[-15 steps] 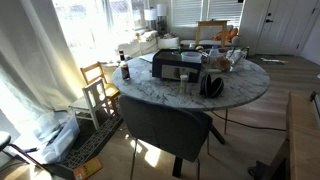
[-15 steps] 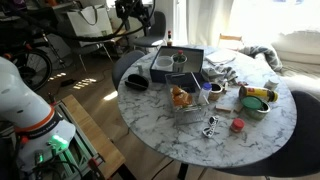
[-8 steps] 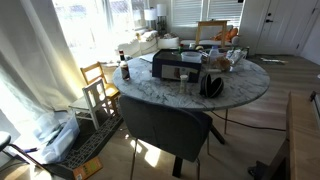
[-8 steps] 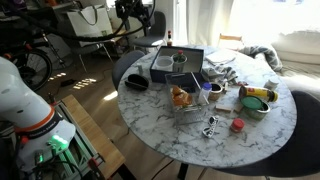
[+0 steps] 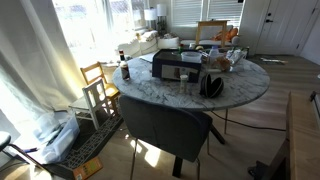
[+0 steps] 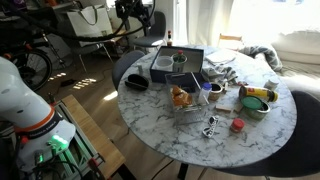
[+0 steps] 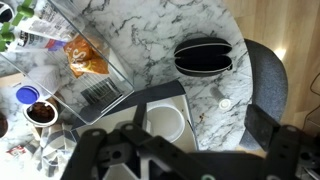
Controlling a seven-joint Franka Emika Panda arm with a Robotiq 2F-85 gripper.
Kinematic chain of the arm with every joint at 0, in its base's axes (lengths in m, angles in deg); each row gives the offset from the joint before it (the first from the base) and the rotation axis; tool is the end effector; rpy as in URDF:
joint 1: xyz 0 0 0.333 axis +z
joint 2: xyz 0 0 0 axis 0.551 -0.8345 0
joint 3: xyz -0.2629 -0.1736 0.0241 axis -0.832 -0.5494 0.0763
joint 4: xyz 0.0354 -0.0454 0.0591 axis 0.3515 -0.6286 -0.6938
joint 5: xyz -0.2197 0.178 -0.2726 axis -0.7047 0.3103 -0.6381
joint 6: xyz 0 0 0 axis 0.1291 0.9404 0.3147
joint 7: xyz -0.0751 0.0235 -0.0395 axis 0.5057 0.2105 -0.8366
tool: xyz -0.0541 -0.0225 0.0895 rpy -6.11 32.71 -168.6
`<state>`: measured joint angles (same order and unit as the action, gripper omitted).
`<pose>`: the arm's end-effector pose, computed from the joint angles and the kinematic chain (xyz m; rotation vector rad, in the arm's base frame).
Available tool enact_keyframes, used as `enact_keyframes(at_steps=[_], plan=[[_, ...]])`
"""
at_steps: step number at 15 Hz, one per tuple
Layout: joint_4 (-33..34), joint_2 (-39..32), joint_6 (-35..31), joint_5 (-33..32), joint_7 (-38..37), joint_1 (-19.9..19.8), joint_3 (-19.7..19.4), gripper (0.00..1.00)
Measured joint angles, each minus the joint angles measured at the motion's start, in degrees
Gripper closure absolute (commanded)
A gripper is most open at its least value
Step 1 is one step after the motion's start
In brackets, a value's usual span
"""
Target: Put the glasses in the case
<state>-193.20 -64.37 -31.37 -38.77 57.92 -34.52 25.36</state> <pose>0.4230 -0.1659 0.5380 -3.0118 -0.3457 -0.1580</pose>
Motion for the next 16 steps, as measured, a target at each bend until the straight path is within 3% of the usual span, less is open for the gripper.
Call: enact_keyframes(at_steps=[8, 16], plan=[[-1.1, -3.5, -2.5, -1.4, 1.4, -5.4, -0.6, 0.00], [-3.2, -13.0, -16.9, 2.7, 14.0, -10.7, -6.6, 0.00]])
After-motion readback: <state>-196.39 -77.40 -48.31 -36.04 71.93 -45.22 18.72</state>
